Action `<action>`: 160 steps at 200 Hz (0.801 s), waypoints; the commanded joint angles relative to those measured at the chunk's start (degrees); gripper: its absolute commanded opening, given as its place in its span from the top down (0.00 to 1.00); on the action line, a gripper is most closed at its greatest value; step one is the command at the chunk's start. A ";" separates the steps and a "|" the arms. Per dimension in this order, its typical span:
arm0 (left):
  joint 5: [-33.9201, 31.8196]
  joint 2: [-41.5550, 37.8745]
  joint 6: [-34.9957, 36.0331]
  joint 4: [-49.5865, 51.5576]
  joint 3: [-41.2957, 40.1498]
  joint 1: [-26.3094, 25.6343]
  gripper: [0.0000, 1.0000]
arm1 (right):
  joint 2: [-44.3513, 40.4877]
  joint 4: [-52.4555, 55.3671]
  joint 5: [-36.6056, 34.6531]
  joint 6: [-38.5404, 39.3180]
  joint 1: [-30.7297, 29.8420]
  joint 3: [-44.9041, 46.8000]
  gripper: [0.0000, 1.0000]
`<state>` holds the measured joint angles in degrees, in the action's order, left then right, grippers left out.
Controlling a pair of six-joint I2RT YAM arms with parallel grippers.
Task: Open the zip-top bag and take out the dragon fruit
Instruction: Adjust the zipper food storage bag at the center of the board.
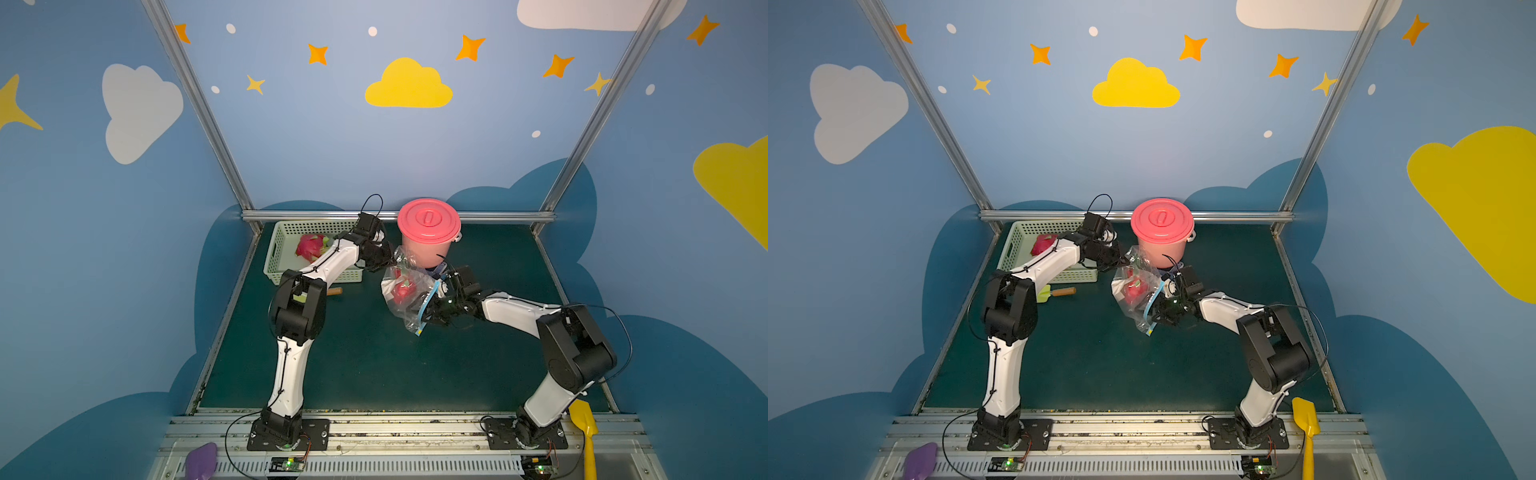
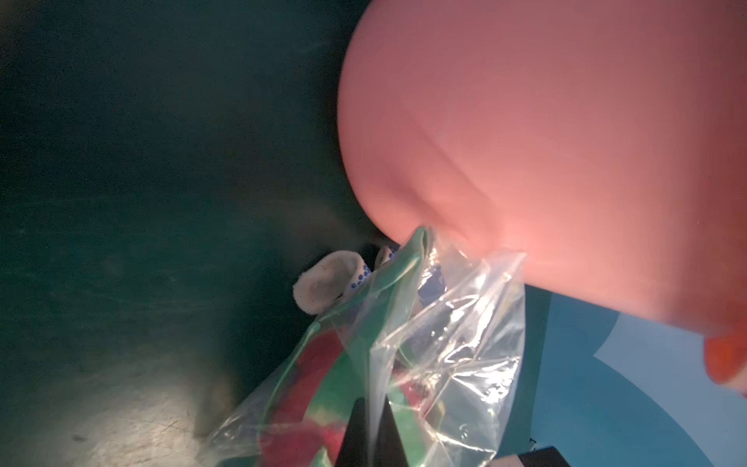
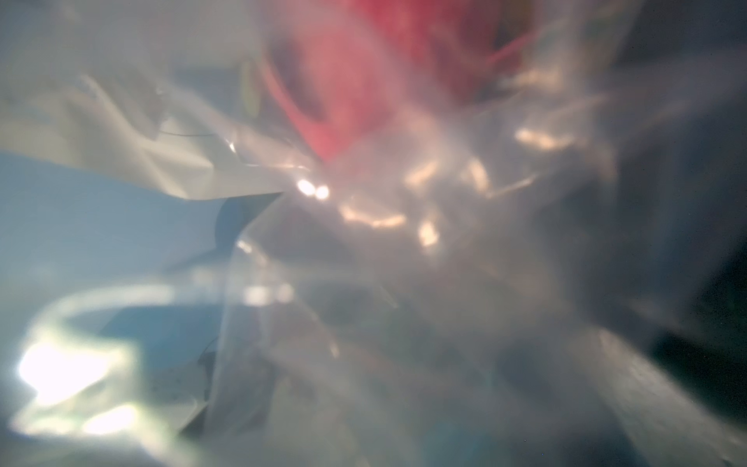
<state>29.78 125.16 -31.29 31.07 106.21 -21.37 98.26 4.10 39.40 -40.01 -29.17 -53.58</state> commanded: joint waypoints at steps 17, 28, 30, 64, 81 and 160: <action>1.07 -11.99 -0.77 -0.62 -5.66 -1.30 0.97 | 1.04 -5.36 0.78 -1.57 0.41 -0.12 0.17; 0.70 -15.36 -1.91 -0.17 -6.81 -2.47 0.96 | 0.93 -9.85 0.96 -3.46 0.51 1.16 0.17; 0.27 -15.95 -1.91 0.25 -6.81 -2.88 0.96 | 0.89 -10.70 0.95 -3.88 0.56 1.43 0.17; -5.00 -23.78 -4.51 6.04 -9.10 -8.55 0.97 | 0.53 -24.38 1.00 -10.01 0.73 5.92 0.16; -5.98 -27.61 -9.34 6.26 -12.77 -9.67 0.97 | -0.10 -28.57 0.34 -11.65 0.85 7.92 0.16; -5.26 -34.30 -13.99 3.67 -29.11 -9.82 0.97 | -3.23 -35.35 3.35 -13.29 -1.35 12.76 0.16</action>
<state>22.85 92.73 -42.35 37.89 81.84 -32.03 96.97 -28.58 40.56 -53.39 -29.12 -40.10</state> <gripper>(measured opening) 0.047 0.847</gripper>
